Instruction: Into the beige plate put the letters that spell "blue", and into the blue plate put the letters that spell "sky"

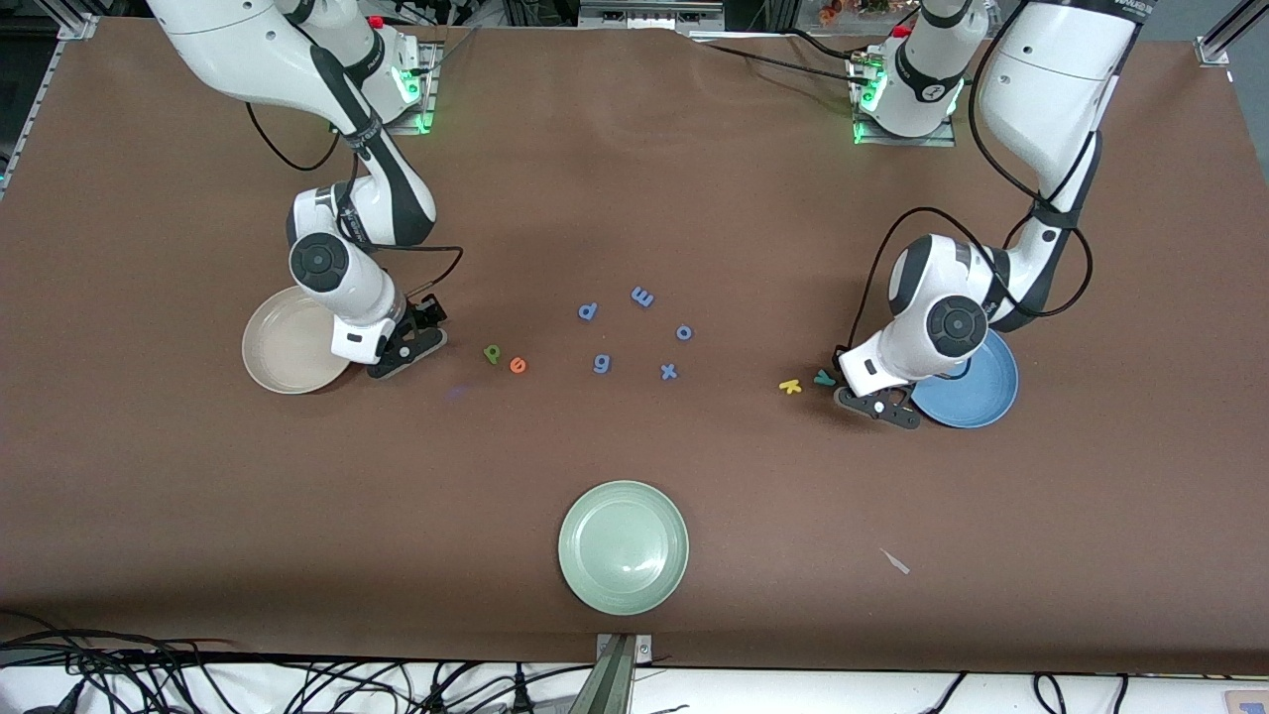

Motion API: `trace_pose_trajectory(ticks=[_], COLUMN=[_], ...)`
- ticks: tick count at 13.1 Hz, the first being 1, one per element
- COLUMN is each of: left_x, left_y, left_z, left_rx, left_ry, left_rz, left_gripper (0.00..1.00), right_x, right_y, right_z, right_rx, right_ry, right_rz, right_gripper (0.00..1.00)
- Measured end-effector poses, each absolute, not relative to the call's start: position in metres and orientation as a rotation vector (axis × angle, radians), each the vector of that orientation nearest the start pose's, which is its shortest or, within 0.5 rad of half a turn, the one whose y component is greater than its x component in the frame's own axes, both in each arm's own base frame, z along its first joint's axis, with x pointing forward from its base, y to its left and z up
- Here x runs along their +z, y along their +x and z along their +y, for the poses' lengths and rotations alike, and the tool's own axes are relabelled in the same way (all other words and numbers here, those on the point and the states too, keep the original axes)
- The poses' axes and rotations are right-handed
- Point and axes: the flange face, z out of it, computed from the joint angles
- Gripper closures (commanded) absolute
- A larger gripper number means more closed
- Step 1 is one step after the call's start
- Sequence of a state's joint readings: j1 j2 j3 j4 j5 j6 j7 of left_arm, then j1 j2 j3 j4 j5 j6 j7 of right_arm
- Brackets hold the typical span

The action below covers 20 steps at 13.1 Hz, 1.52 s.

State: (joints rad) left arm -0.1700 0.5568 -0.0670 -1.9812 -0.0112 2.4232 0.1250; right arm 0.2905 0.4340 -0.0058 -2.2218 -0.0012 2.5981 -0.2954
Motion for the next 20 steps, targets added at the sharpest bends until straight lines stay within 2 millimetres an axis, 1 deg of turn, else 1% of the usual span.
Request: trace_pose_trajectory(ticks=[1, 3, 4, 5, 6, 7, 8, 9, 10, 11, 12, 13, 14, 16, 17, 18, 19, 20], left_x=[0.173, 0.173, 0.174, 0.18, 0.191, 0.209, 0.231, 0.252, 0.269, 0.275, 0.272, 0.264, 0.255, 0.238, 0.232, 0.228, 0.226, 0.226], left_y=[0.582, 0.582, 0.583, 0.585, 0.59, 0.596, 0.6, 0.602, 0.602, 0.6, 0.598, 0.595, 0.593, 0.592, 0.591, 0.592, 0.594, 0.596], left_z=[-0.14, -0.14, -0.14, -0.136, -0.127, -0.112, -0.092, -0.07, -0.043, -0.015, 0.006, 0.017, 0.018, 0.008, 0.001, -0.01, -0.024, -0.043], left_rx=[0.184, 0.183, 0.179, 0.165, 0.153, 0.151, 0.149, 0.153, 0.154, 0.155, 0.162, 0.173, 0.183, 0.205, 0.215, 0.213, 0.179, 0.132], left_ry=[-3.125, -3.126, -3.126, -3.129, -3.133, -3.138, -3.144, -3.146, -3.146, -3.147, -3.15, -3.152, -3.155, -3.158, -3.158, -3.158, -3.155, -3.152], left_rz=[0.546, 0.545, 0.543, 0.533, 0.509, 0.471, 0.436, 0.437, 0.463, 0.49, 0.507, 0.516, 0.522, 0.546, 0.562, 0.582, 0.608, 0.64], left_gripper=[1.0, 1.0, 1.0, 1.0, 1.0, 1.0, 1.0, 1.0, 1.0, 0.89, 0.58, 0.36, 0.3, 0.3, 0.31, 0.31, 0.31, 0.3], right_x=[0.174, 0.175, 0.175, 0.178, 0.179, 0.179, 0.182, 0.19, 0.203, 0.218, 0.23, 0.239, 0.243, 0.241, 0.236, 0.229, 0.223, 0.219], right_y=[0.52, 0.521, 0.521, 0.521, 0.521, 0.522, 0.526, 0.534, 0.544, 0.553, 0.559, 0.562, 0.563, 0.562, 0.56, 0.556, 0.553, 0.551], right_z=[0.153, 0.154, 0.154, 0.156, 0.156, 0.155, 0.15, 0.141, 0.128, 0.113, 0.098, 0.084, 0.069, 0.039, 0.024, 0.012, 0.004, 0.001], right_rx=[0.084, 0.074, 0.07, 0.064, 0.057, 0.066, 0.096, 0.144, 0.184, 0.202, 0.209, 0.221, 0.237, 0.273, 0.297, 0.325, 0.349, 0.362], right_ry=[-3.011, -3.009, -3.009, -3.008, -3.008, -3.01, -3.014, -3.021, -3.032, -3.044, -3.051, -3.058, -3.066, -3.09, -3.101, -3.107, -3.11, -3.11], right_rz=[-0.903, -0.906, -0.907, -0.91, -0.91, -0.907, -0.901, -0.894, -0.876, -0.853, -0.845, -0.833, -0.812, -0.747, -0.713, -0.683, -0.664, -0.654], right_gripper=[0.61, 0.84, 0.98, 1.0, 1.0, 1.0, 1.0, 1.0, 1.0, 1.0, 1.0, 1.0, 1.0, 0.94, 0.55, 0.01, 0.0, 0.0])
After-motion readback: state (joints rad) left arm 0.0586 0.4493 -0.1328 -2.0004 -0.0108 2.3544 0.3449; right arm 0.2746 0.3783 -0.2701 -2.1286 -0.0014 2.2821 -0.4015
